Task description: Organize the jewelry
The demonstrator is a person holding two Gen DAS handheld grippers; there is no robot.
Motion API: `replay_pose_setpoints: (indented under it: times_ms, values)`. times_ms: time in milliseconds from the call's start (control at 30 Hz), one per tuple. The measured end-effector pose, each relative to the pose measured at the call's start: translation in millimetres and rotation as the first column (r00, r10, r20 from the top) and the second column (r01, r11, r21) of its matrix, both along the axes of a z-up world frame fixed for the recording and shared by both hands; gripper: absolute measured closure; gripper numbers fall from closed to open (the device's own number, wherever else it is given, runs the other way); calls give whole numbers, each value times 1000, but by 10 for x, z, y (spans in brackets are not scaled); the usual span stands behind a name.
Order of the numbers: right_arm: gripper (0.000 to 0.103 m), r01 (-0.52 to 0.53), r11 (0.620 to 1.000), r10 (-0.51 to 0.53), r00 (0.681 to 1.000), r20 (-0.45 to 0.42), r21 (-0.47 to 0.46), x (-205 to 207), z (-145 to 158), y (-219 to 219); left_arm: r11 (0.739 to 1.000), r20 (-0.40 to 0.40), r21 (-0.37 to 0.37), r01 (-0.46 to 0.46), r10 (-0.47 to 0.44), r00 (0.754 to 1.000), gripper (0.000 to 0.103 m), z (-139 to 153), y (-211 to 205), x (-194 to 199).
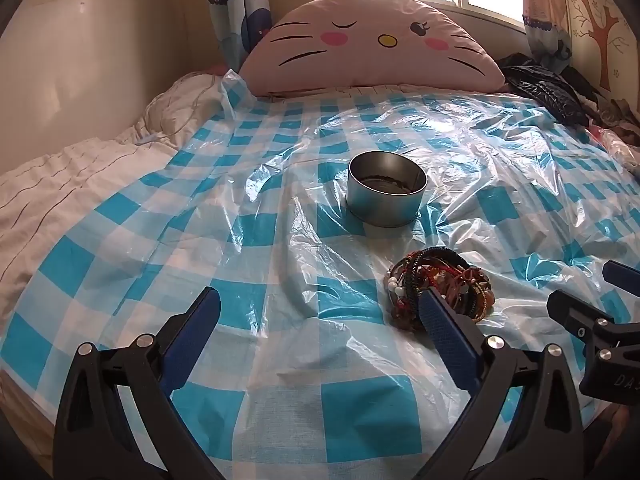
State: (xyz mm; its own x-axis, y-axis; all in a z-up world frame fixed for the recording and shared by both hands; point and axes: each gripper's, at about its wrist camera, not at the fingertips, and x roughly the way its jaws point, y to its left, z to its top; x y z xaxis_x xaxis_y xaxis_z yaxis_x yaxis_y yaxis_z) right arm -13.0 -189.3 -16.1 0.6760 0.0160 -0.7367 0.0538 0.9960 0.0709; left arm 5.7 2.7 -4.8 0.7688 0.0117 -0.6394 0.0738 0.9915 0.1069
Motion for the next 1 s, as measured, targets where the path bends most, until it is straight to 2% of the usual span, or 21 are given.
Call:
replay_pose_setpoints:
  times_ms: [167, 300, 467, 733, 900, 1000]
  values:
    - [7, -4, 1000, 4, 1000, -2, -8, 29, -11, 64, 1000, 1, 0, 0, 0, 1000, 7, 3, 9, 5]
    - [7, -33, 997, 31, 999, 23, 64, 24, 15, -16, 1000, -4, -2, 7, -7, 1000, 7, -2, 8, 16]
    - [7, -20, 993, 14, 999, 48, 119, 110, 29, -70, 1000, -23, -17, 19, -20, 1000, 7, -17, 33, 54]
    - [7, -36, 998, 35, 999, 34, 57, 99, 13, 40, 1000, -15, 2, 20, -20, 1000, 7, 1, 21, 47]
    - [7, -39, 999, 36, 996, 75, 34, 52, 65, 79, 1000, -9, 5, 20, -20, 1000, 7, -3, 7, 37]
    - [7, -44, 999, 45, 994, 95, -10, 1, 112, 133, 1000, -4, 0, 20, -20, 1000, 7, 2, -2, 20]
